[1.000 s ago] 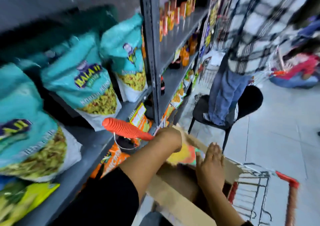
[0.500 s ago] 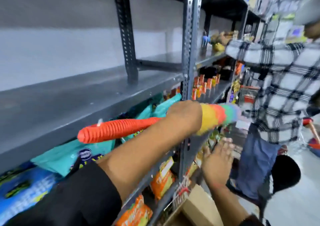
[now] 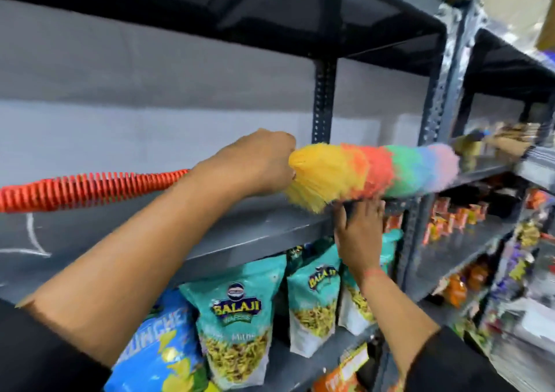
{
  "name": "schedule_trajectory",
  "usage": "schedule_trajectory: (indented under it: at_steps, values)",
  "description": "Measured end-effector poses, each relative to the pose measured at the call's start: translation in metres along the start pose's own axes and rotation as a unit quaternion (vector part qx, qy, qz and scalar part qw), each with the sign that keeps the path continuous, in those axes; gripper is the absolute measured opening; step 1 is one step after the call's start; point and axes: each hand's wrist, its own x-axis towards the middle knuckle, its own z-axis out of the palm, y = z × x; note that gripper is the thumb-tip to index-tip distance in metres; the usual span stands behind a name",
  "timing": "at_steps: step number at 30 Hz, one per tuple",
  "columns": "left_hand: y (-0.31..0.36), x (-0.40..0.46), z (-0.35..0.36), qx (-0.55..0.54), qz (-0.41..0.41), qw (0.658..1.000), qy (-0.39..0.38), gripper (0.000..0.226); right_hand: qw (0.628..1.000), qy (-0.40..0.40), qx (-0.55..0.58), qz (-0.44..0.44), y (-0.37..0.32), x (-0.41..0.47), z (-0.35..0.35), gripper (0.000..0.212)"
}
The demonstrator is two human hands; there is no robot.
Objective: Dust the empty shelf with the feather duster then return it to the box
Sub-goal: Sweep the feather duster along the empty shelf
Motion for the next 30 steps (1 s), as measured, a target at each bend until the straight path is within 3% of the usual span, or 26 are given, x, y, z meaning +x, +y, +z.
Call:
schedule_trajectory:
  at_steps: [3, 8, 13, 16, 21, 23, 26, 30]
  values:
    - [-0.025, -0.011, -0.012, -0.013, -0.016, 1.000, 0.013, 0.023, 0.998, 0.030, 0.058, -0.017, -0.017, 0.010, 0.006, 0.048]
    - [-0.068, -0.032, -0.027, -0.013, -0.072, 0.996, 0.049, 0.020, 0.994, 0.013, 0.065, -0.082, -0.026, 0.004, 0.019, 0.085]
    - [-0.102, -0.049, -0.015, -0.024, -0.117, 0.991, 0.055, 0.017, 0.994, -0.037, 0.047, -0.091, -0.025, 0.010, 0.030, 0.057]
    - [-0.109, -0.052, 0.001, -0.029, -0.102, 0.994, 0.018, 0.017, 0.995, -0.034, 0.034, -0.088, -0.023, 0.009, 0.031, 0.048]
    - [-0.114, -0.049, 0.028, 0.010, -0.043, 0.991, -0.130, 0.021, 0.995, -0.058, 0.017, -0.084, -0.023, 0.011, 0.028, 0.049]
    - [-0.127, -0.045, 0.033, 0.016, -0.052, 0.988, -0.144, 0.013, 0.995, -0.061, 0.015, -0.082, -0.023, 0.011, 0.028, 0.050]
    - [-0.142, -0.041, 0.037, 0.007, -0.087, 0.991, -0.105, 0.014, 0.994, -0.065, 0.009, -0.083, -0.023, 0.011, 0.028, 0.051]
    - [-0.142, -0.033, 0.044, -0.063, -0.130, 0.989, 0.019, 0.019, 0.994, -0.062, 0.016, -0.089, -0.023, 0.011, 0.029, 0.051]
